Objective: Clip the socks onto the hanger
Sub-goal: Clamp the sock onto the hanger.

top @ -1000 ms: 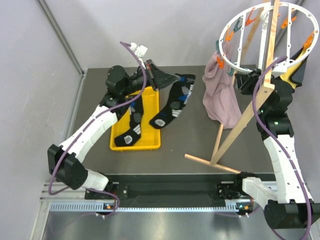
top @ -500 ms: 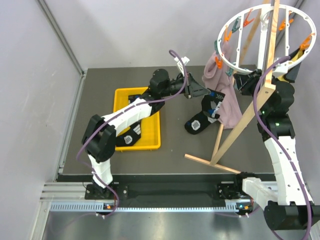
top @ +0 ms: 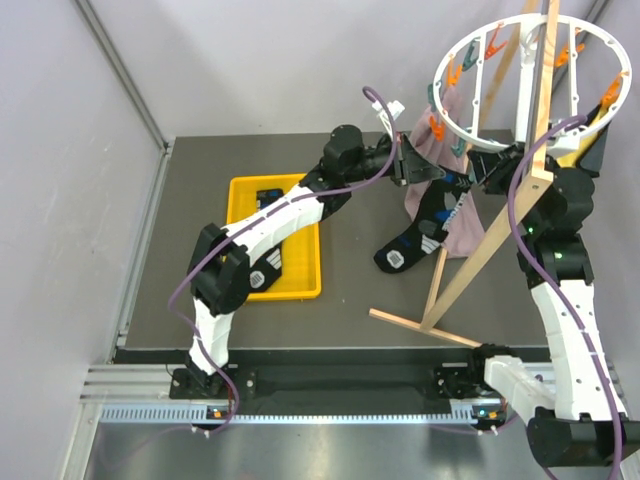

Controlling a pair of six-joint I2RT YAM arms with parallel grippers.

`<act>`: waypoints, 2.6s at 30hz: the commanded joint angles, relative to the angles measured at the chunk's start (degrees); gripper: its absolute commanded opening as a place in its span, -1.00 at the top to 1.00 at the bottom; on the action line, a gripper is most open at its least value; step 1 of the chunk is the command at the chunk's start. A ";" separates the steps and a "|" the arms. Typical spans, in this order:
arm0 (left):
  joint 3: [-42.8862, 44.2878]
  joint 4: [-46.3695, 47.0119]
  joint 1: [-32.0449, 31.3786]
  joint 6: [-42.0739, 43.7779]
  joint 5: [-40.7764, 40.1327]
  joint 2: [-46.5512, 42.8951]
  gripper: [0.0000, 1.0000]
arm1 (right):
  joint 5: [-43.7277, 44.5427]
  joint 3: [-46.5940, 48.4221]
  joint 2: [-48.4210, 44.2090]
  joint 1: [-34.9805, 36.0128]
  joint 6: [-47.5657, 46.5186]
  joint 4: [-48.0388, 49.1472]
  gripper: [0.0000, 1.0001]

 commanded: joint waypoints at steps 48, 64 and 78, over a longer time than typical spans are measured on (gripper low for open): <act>3.56 -0.40 -5.05 1.44 -0.27 -4.00 1.00 | -6.81 -3.70 -1.45 -2.44 -0.04 -2.05 1.00; 6.72 -2.32 -4.96 1.69 -1.84 -1.27 1.00 | -7.25 -3.26 -2.42 -2.53 0.39 -2.67 1.00; 9.10 -8.39 -4.96 7.23 -1.23 0.39 1.00 | -9.62 -3.35 -1.89 -2.62 3.21 -1.00 1.00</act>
